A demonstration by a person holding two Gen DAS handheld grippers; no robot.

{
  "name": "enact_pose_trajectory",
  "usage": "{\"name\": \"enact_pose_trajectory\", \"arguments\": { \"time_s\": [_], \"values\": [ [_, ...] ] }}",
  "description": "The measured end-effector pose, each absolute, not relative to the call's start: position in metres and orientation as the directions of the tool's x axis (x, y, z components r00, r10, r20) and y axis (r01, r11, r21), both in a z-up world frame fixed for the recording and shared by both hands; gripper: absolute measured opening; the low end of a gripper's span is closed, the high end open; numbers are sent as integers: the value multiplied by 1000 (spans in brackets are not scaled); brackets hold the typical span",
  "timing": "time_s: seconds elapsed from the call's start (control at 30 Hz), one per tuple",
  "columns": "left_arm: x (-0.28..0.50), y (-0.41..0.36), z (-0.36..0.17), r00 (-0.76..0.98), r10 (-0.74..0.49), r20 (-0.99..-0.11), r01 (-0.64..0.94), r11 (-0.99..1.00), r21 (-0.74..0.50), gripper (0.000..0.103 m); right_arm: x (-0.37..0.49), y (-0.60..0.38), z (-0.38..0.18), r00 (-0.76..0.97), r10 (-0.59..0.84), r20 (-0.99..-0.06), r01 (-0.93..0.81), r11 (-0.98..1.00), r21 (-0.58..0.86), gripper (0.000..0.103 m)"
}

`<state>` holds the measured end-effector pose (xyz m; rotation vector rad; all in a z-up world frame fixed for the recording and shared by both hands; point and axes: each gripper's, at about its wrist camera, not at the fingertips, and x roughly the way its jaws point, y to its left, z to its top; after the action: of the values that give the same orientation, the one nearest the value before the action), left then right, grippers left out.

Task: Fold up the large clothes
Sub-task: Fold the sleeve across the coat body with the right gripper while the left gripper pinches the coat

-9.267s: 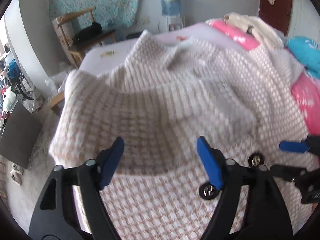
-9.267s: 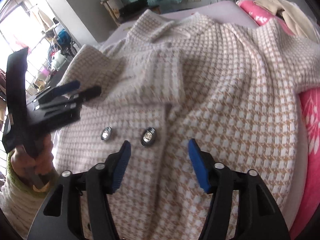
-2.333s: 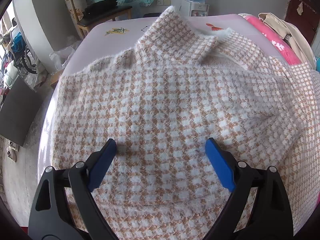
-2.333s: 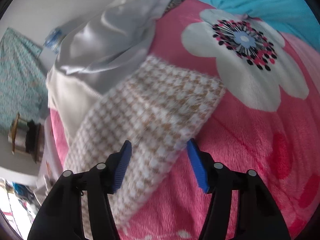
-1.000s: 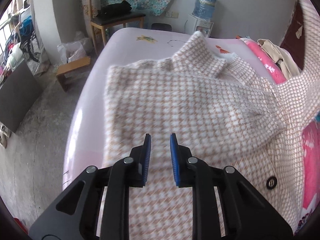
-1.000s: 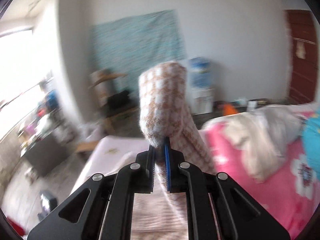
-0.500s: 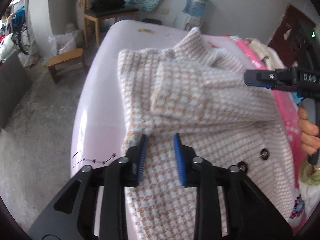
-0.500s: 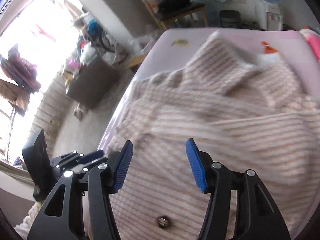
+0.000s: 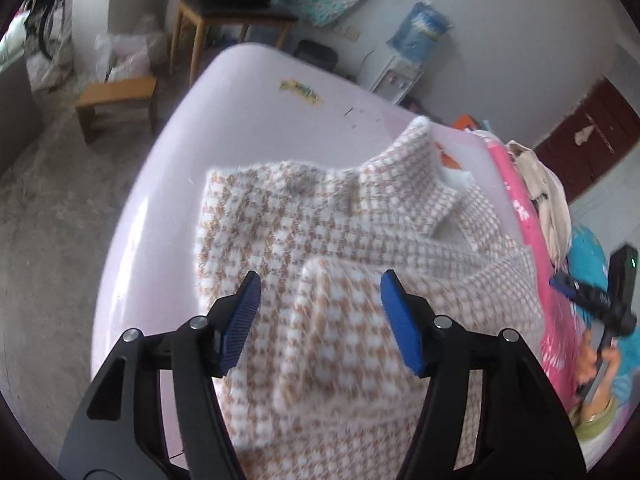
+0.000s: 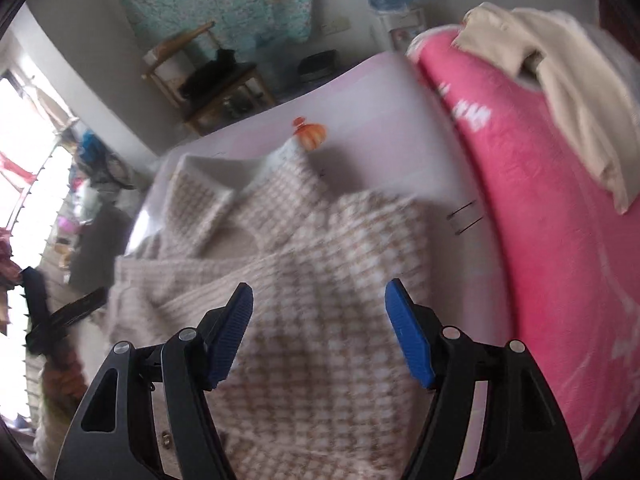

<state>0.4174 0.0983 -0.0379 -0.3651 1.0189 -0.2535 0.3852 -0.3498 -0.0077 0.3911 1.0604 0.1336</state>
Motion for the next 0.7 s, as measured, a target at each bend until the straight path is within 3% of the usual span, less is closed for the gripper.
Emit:
{"name": "enact_pose_trajectory", "arguments": {
  "time_s": [0.17,0.23,0.27,0.37,0.47,0.7],
  "values": [
    [418,94,-50,457,-401,-794,26,899,-438,46,378,-324,-5,482,338,-809,9,921,390,65],
    [411,92,-51,451,-400,-798,41,902,-429,36,376,-316,-2,486,352,-800,-18,919,394,61],
    [407,90,-51,448,-397,-801,52,906,-420,24,374,-311,-1,477,365,-800,-37,917,396,59],
    [392,87,-44,477,-358,-802,90,928,-361,4,371,-296,0,444,382,-811,-82,918,388,46],
    [374,87,-29,523,-332,-785,126,941,-314,4,369,-277,2,420,419,-805,-132,906,402,38],
    [335,96,-15,550,-283,-786,129,958,-255,4,357,-215,-22,316,398,-861,-295,904,310,37]
  ]
}}
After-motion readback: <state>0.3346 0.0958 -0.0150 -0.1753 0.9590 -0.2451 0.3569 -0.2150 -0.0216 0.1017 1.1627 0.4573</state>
